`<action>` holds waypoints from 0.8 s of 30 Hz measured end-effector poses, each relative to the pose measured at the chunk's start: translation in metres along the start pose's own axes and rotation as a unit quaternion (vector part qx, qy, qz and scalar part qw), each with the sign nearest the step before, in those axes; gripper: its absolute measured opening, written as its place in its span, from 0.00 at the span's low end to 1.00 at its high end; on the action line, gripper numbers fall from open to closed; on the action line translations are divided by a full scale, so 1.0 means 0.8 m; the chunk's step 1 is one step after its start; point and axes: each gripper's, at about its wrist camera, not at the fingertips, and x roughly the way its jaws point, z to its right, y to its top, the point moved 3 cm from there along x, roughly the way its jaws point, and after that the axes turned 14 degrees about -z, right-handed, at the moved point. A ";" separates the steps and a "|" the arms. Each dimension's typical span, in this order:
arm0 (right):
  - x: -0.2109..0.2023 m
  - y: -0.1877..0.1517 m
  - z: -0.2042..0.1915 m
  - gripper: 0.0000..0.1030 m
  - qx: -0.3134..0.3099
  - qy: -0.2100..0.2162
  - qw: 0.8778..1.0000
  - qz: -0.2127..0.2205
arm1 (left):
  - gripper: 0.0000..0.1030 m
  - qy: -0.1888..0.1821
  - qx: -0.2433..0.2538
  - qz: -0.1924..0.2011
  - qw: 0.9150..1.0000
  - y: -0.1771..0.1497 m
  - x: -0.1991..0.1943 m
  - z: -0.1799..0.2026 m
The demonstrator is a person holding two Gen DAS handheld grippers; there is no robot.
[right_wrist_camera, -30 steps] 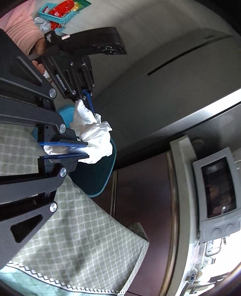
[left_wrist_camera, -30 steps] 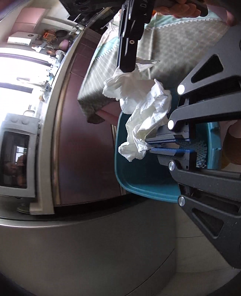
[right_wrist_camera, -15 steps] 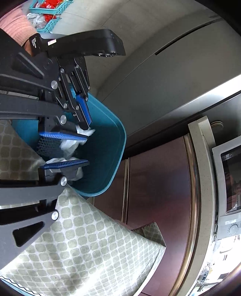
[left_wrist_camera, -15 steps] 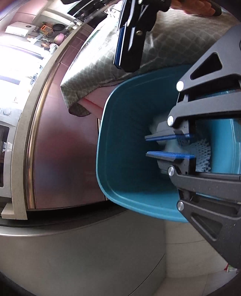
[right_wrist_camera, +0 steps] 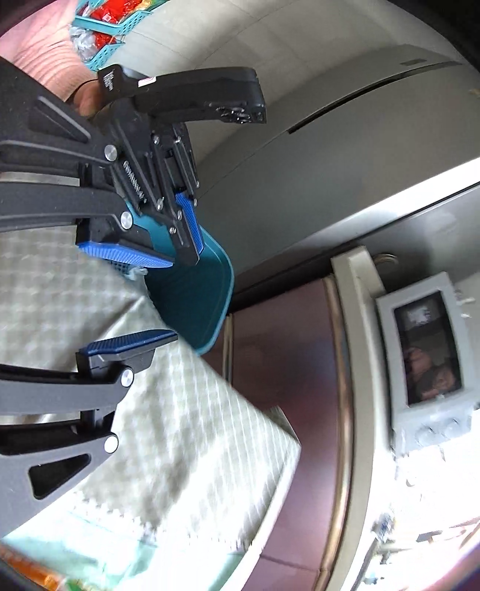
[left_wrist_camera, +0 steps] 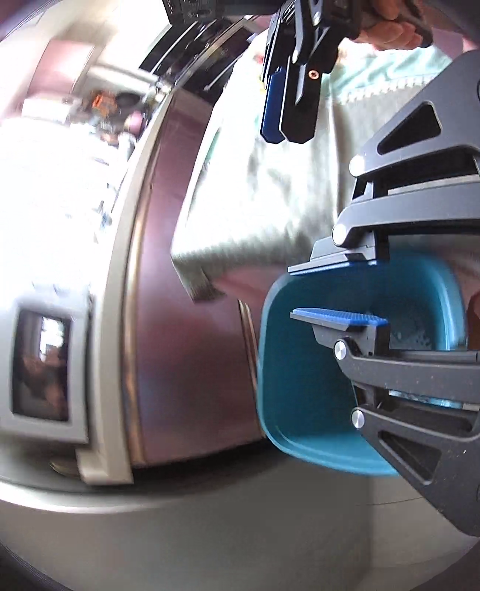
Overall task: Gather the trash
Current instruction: 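Return the right gripper to the table toward the white paper cup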
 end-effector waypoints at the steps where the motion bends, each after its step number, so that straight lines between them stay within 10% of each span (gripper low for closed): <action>1: -0.012 -0.006 0.005 0.33 0.002 -0.005 1.000 0.008 | 0.18 -0.006 0.010 0.003 1.000 0.003 -0.005 0.013; 24: -0.247 -0.203 0.283 0.44 0.231 -0.175 0.951 0.109 | 0.23 -0.123 0.199 -0.020 0.972 0.043 0.045 0.335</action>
